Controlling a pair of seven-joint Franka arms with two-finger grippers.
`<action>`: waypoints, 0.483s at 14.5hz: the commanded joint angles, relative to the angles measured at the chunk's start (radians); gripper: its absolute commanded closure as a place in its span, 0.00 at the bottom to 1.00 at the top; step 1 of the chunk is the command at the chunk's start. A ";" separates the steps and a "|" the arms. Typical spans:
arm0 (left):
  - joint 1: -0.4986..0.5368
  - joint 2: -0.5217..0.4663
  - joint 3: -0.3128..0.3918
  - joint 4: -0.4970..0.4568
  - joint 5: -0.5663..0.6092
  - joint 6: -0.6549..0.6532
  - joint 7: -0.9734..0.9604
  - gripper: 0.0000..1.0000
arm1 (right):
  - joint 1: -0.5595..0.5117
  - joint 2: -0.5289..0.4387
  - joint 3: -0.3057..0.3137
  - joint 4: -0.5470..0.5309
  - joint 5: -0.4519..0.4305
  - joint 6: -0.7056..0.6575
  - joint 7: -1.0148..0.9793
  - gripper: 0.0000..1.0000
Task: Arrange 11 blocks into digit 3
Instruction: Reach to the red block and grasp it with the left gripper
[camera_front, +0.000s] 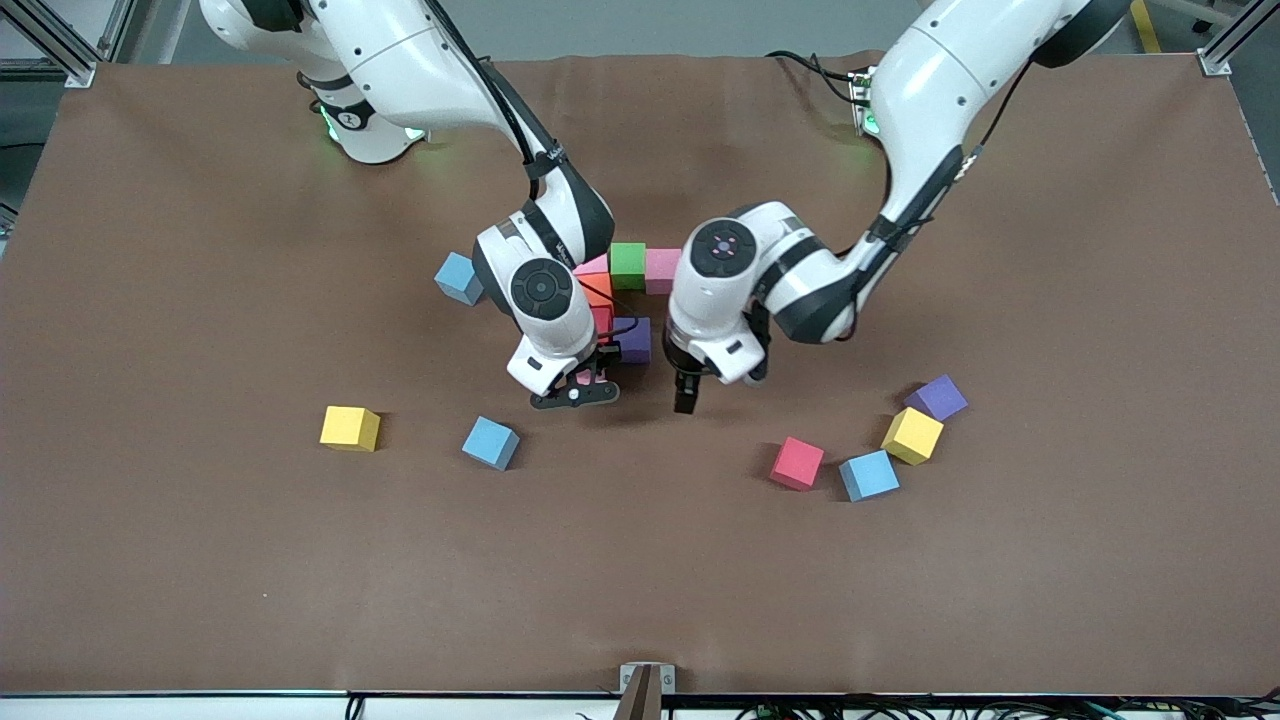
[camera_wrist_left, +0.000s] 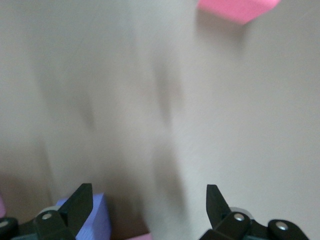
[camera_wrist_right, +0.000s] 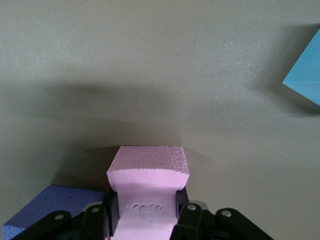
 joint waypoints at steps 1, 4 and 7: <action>0.068 -0.019 -0.006 -0.007 -0.027 -0.005 0.120 0.00 | 0.009 0.025 0.005 0.018 0.021 0.001 0.023 1.00; 0.115 0.000 0.006 0.033 -0.013 -0.005 0.243 0.00 | 0.014 0.025 0.005 0.018 0.021 0.001 0.049 1.00; 0.125 0.012 0.057 0.062 -0.013 -0.005 0.393 0.00 | 0.019 0.030 0.005 0.024 0.023 0.001 0.052 1.00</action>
